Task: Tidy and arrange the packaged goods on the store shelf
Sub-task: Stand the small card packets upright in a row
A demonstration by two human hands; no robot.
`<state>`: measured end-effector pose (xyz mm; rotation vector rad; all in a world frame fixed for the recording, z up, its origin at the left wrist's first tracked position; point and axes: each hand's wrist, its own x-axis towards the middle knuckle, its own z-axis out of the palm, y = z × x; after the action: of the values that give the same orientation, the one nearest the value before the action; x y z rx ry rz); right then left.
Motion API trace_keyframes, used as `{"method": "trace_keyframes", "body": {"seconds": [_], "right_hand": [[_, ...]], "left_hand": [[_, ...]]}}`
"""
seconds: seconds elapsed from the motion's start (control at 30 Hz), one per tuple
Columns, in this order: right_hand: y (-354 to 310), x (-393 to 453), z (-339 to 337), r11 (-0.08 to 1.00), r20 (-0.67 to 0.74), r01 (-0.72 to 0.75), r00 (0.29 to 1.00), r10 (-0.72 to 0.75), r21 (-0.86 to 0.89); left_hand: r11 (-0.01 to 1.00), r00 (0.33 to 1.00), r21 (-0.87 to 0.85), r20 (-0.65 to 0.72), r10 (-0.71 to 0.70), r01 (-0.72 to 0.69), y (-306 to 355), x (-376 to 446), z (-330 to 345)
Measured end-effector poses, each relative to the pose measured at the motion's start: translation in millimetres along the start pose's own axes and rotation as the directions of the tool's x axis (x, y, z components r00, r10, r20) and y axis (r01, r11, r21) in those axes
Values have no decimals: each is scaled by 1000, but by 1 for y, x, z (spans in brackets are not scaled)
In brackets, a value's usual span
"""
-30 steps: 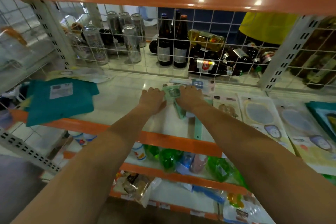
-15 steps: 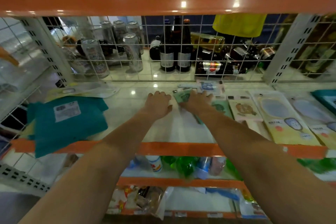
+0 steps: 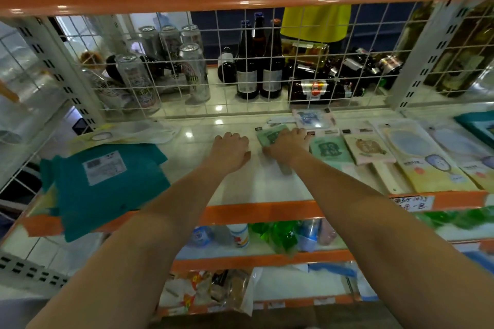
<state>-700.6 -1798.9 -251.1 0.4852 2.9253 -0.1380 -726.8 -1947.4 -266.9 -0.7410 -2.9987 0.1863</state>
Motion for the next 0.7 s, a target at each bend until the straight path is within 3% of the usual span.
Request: {"method": "trace_keyframes", "body": {"seconds": [0.4,0.7], "right_hand": [[-11,-20,-10,977,-14,-14,1000,17,211],[-18,-36,-20,938,-148,38,989,14,344]], "left_hand": [[999,999,-25,3,43,-43,-6,0,-5],[942,1000,-334,2,-8,8,-3,10,-13]]}}
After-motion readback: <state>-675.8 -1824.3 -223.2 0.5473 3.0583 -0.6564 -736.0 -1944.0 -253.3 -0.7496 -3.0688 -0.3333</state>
